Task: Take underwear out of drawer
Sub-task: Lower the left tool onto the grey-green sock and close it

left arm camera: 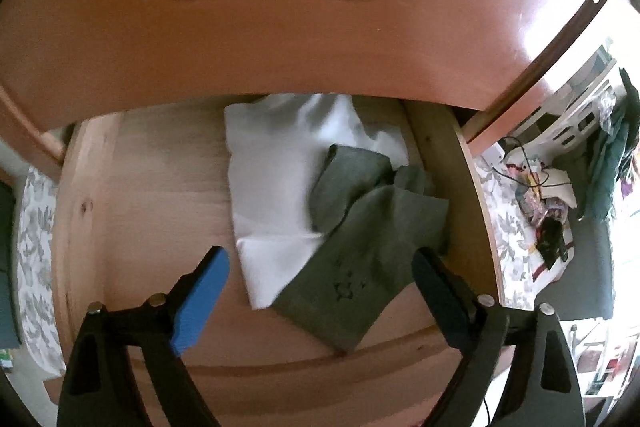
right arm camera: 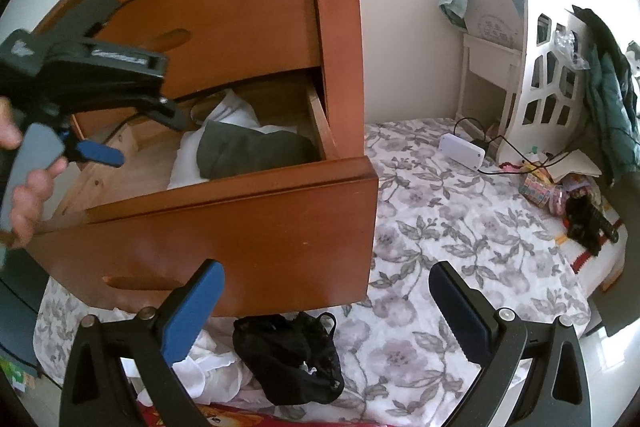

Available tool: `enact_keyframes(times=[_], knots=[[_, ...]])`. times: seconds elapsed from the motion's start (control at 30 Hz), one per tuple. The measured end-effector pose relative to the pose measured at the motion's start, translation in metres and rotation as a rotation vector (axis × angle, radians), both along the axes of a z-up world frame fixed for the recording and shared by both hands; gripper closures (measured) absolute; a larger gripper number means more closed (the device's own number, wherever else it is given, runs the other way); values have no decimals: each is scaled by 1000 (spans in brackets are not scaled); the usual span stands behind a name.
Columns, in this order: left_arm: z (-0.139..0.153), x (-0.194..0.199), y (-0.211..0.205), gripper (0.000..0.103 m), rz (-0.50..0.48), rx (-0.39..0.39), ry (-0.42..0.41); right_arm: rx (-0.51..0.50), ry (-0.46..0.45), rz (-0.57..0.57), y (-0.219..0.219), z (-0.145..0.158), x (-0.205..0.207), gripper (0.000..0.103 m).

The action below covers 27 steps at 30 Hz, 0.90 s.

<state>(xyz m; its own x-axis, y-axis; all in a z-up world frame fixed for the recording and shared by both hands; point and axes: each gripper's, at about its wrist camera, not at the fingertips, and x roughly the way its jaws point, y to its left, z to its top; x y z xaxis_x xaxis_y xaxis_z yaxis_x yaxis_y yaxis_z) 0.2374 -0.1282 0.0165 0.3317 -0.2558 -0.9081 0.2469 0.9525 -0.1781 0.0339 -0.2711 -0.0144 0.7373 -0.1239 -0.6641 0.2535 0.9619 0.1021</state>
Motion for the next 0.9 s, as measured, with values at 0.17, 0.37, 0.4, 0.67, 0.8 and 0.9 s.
enact_keyframes(times=[0.17, 0.37, 0.4, 0.67, 0.8, 0.9], knots=[[-8, 21, -14, 24, 2, -18, 38, 15, -1, 5, -2, -1, 0, 0], [-21, 40, -31, 41, -2, 8, 56, 35, 2, 8, -3, -3, 1, 0], [-22, 42, -31, 42, -2, 13, 55, 38, 2, 9, -4, -3, 1, 0], [-31, 47, -42, 57, -2, 79, 22, 56, 6, 16, -6, -5, 2, 0], [-30, 47, -46, 84, -12, 103, 3, 59, 7, 14, -6, -5, 2, 0], [-30, 46, -43, 94, -10, 79, -2, 58, 7, 14, -6, -5, 1, 0]])
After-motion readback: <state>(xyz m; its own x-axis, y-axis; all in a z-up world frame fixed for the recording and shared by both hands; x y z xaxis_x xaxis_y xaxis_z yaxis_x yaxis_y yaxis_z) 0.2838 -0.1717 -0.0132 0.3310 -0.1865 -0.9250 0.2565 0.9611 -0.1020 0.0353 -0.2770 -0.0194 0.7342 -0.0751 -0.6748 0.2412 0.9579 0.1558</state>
